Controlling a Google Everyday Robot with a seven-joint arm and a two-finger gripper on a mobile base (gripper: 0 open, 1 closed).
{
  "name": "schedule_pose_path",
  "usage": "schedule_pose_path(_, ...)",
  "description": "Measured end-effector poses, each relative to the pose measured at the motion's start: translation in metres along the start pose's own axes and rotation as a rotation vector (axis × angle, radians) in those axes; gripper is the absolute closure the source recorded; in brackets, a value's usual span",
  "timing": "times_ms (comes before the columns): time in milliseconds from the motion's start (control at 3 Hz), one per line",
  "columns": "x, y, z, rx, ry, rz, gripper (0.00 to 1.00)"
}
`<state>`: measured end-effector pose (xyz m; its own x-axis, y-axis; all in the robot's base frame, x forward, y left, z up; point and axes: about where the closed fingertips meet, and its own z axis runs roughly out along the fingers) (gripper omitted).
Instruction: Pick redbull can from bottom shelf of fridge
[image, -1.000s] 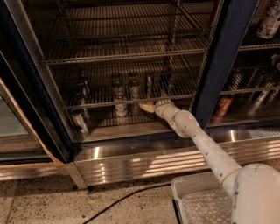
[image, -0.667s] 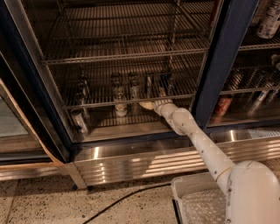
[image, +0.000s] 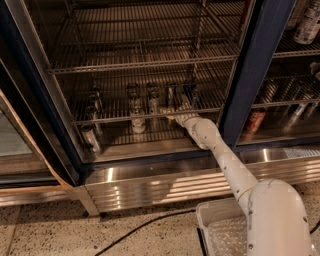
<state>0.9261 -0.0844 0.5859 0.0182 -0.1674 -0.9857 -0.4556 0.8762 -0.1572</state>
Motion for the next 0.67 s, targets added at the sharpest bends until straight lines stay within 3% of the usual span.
schedule_pose_path(333,0.0016,-0.0068,0.0064,0.009,0.0,-0.004,0.28)
schedule_pose_path(667,0.0015,-0.0072,0.0065,0.01,0.0,-0.004,0.23)
